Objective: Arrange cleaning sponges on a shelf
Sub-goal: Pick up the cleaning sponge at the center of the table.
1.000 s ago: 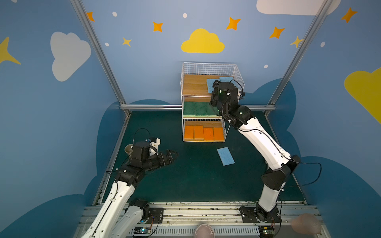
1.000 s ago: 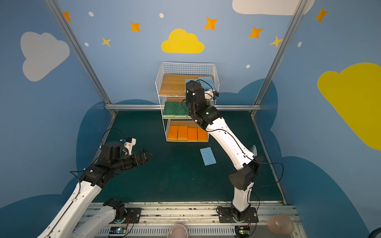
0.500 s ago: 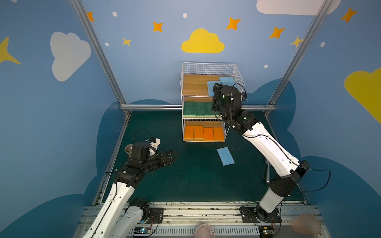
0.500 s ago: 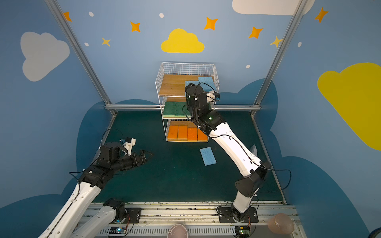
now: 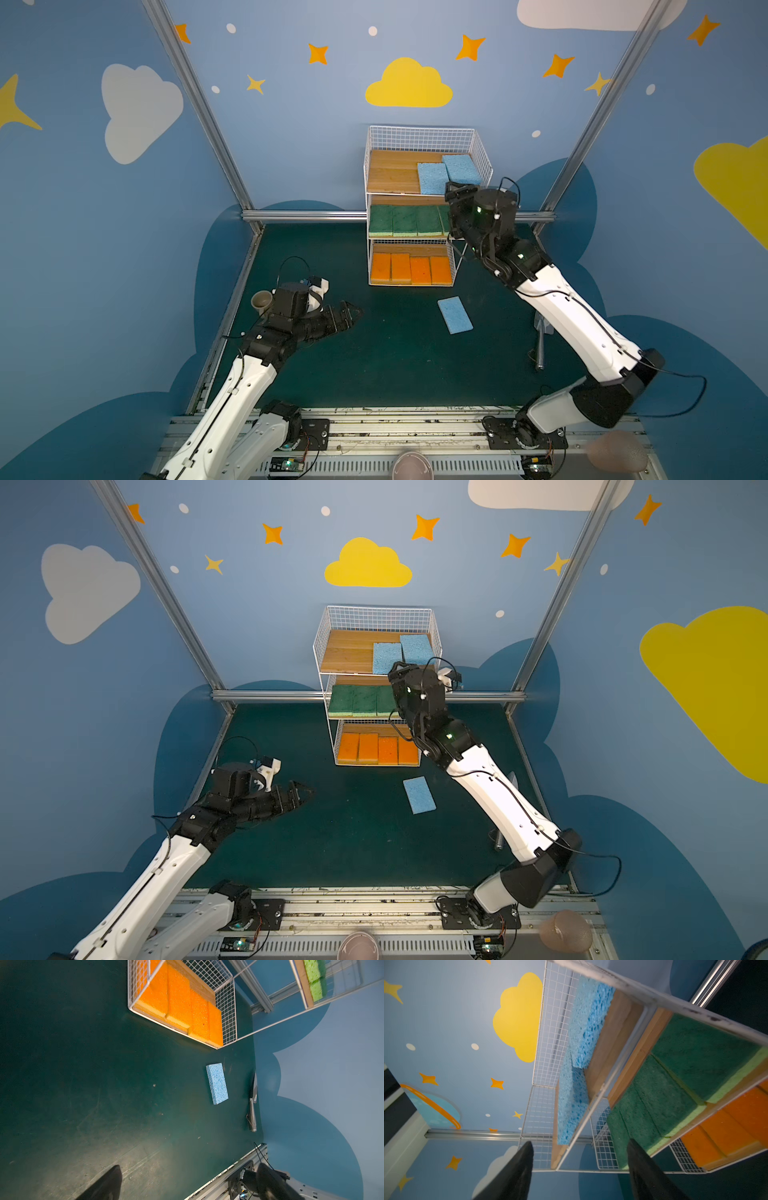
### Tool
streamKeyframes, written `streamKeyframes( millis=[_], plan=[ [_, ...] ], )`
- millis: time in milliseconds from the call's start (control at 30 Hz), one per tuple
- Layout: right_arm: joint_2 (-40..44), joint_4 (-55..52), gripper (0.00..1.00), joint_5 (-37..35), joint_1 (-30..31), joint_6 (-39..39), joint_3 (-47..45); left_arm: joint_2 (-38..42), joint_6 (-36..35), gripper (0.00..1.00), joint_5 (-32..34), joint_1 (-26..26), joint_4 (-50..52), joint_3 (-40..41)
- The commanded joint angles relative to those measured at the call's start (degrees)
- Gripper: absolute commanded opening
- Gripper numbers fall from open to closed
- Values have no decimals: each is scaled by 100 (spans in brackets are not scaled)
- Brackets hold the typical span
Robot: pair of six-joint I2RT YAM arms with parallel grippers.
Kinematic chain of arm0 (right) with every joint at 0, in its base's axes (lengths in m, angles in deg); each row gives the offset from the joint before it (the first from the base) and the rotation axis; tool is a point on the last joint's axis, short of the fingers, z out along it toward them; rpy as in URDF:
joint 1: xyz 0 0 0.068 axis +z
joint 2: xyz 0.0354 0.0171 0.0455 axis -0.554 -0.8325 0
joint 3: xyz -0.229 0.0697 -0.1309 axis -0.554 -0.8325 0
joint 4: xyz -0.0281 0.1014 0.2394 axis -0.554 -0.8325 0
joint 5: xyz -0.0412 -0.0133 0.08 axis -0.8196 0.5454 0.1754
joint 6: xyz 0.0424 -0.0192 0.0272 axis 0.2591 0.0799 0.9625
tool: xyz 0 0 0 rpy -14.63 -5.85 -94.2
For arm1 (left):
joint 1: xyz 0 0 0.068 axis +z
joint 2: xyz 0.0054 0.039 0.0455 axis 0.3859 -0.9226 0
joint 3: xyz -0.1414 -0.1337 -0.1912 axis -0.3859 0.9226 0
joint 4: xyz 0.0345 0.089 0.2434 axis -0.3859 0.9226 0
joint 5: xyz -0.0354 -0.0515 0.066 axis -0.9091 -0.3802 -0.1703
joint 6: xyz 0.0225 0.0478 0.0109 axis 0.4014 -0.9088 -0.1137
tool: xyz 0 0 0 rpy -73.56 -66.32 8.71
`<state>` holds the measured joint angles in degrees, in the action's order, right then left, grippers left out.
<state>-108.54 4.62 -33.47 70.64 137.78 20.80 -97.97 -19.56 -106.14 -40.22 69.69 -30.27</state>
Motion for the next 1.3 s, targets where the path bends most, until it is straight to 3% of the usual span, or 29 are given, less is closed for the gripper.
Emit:
streamKeyframes(
  millis=[0,100,300,467,600,733,1000,1267],
  plan=[
    [794,455,65,1093,-378,-1003,-1022,-326,-73,99,176,-245,-355,-116],
    [1513,73,61,1791,-805,-1004,-2021,-726,27,99,364,-545,-715,-85],
    [2860,-195,54,2503,-1590,-206,-4178,-1579,198,99,748,-1019,-1405,-212],
    [3003,-73,54,3419,-1964,219,-5370,-2072,349,99,904,-1201,-1728,-296],
    [3071,69,53,3525,-2007,401,-6009,-2288,411,99,1075,-1239,-1844,-294],
    [2940,299,51,3559,-2012,511,-6342,-2442,467,99,1132,-1253,-1956,-237],
    [1828,1180,48,3938,-2038,914,-6620,-2550,555,99,1147,-1254,-2150,-64],
    [798,1215,46,4259,-2128,764,-6193,-2797,601,99,1115,-1243,-2313,50]
  ],
)
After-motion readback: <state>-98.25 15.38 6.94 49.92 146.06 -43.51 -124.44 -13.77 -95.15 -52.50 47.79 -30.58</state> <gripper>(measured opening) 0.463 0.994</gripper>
